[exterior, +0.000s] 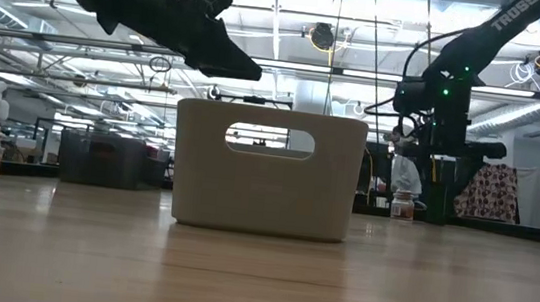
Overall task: Sort spices by type
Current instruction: Put the black seasoning can into the transparent bin
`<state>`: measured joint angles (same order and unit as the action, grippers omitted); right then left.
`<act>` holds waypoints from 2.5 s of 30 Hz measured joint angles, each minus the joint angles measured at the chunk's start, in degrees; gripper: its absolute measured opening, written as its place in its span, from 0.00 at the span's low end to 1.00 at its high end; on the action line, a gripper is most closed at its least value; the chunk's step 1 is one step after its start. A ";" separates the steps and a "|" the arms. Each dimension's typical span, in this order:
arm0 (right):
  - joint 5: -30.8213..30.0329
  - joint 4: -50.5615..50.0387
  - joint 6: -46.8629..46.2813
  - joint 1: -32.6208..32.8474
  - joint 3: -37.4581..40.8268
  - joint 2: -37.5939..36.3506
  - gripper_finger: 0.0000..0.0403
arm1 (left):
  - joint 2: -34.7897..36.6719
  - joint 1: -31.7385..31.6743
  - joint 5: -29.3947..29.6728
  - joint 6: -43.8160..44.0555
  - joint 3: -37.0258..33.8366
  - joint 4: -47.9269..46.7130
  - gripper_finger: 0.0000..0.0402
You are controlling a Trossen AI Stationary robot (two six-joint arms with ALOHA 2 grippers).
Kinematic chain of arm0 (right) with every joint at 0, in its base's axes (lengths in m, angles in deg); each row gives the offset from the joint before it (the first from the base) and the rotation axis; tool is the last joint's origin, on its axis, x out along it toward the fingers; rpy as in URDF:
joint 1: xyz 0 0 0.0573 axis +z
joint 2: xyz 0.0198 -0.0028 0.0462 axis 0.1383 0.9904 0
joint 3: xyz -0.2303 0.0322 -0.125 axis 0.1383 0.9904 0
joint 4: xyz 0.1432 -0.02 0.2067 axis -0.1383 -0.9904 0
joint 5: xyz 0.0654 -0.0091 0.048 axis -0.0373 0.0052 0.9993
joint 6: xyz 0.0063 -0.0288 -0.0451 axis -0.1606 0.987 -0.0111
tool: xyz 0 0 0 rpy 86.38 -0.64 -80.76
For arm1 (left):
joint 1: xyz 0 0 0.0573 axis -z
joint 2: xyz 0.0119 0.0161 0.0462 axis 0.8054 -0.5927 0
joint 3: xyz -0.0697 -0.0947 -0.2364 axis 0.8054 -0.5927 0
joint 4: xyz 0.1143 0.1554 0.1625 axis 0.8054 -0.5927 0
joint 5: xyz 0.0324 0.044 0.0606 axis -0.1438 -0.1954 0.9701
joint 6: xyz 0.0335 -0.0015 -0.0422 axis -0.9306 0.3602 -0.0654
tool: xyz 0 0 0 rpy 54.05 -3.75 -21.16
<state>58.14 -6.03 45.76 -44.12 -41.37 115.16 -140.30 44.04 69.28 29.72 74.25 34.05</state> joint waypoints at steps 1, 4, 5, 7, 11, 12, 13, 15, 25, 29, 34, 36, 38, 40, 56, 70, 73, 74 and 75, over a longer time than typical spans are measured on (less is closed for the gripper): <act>0.01 -0.04 0.02 0.00 0.01 0.00 0.66 | 0.00 0.00 0.00 0.00 0.00 -0.24 0.44; 0.02 -0.05 0.07 0.01 0.01 0.00 0.59 | 0.00 0.00 0.00 0.00 0.00 -0.13 0.44; -0.01 -0.15 0.09 0.02 0.01 0.00 0.56 | 0.00 0.00 0.00 0.00 0.00 -0.14 0.44; -0.02 -0.61 0.10 0.00 0.01 0.00 0.51 | 0.00 0.00 0.00 0.00 0.00 -0.14 0.44; -0.05 -1.92 1.12 0.02 0.01 0.00 0.39 | 0.00 0.00 0.00 0.00 0.00 -0.13 0.44; -0.05 -2.49 1.32 0.02 0.01 -0.02 0.35 | 0.00 0.00 0.00 -0.02 0.00 -0.11 0.44; -0.05 -2.96 1.57 0.02 0.01 -0.02 0.32 | 0.00 0.00 0.00 -0.02 0.00 -0.12 0.44; -0.09 -3.74 2.20 0.04 0.01 -0.21 0.28 | 0.00 0.00 0.00 -0.02 0.00 -0.18 0.44; 1.39 -10.37 4.91 0.06 -0.84 -5.84 0.28 | 0.00 0.00 0.00 -0.04 0.00 -0.24 0.44; 6.88 -14.30 7.39 1.87 -1.31 -10.51 0.28 | 0.00 0.00 -1.41 -0.03 0.00 -0.23 0.44; 11.38 -16.78 8.72 6.79 -1.33 -17.80 0.27 | 0.00 0.38 -2.47 0.00 0.00 0.28 0.44; 14.26 -16.99 9.32 8.99 -1.33 -20.71 0.27 | 0.00 1.06 -2.48 0.77 0.00 0.44 0.44; 17.76 -17.23 9.49 11.45 -1.35 -23.26 0.27 | 0.00 1.99 -2.62 1.72 0.00 1.66 0.44; 20.66 -17.62 9.80 14.05 -1.35 -25.42 0.27 | 0.00 3.09 -2.66 3.03 0.00 4.16 0.44; 28.28 -3.79 13.38 41.89 -1.39 -23.58 0.28 | -12.91 6.32 -8.00 9.72 19.90 -7.37 0.44; 27.68 8.32 17.80 56.40 -1.39 -12.16 0.28 | -23.57 6.36 -10.90 12.24 27.17 -8.61 0.44; 27.67 10.59 18.84 57.16 -1.39 -10.64 0.28 | -24.11 6.36 -13.04 15.01 27.19 -7.13 0.44; 27.69 11.47 19.17 57.32 -1.39 -10.23 0.28 | -24.17 6.37 -13.50 16.03 27.19 -6.57 0.44; 27.64 12.05 19.57 57.48 -1.39 -9.95 0.28 | -24.41 6.38 -13.96 16.70 27.19 -5.77 0.44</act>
<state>85.79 6.01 65.33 13.36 -42.76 105.21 -164.71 50.42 55.33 46.42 101.44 28.28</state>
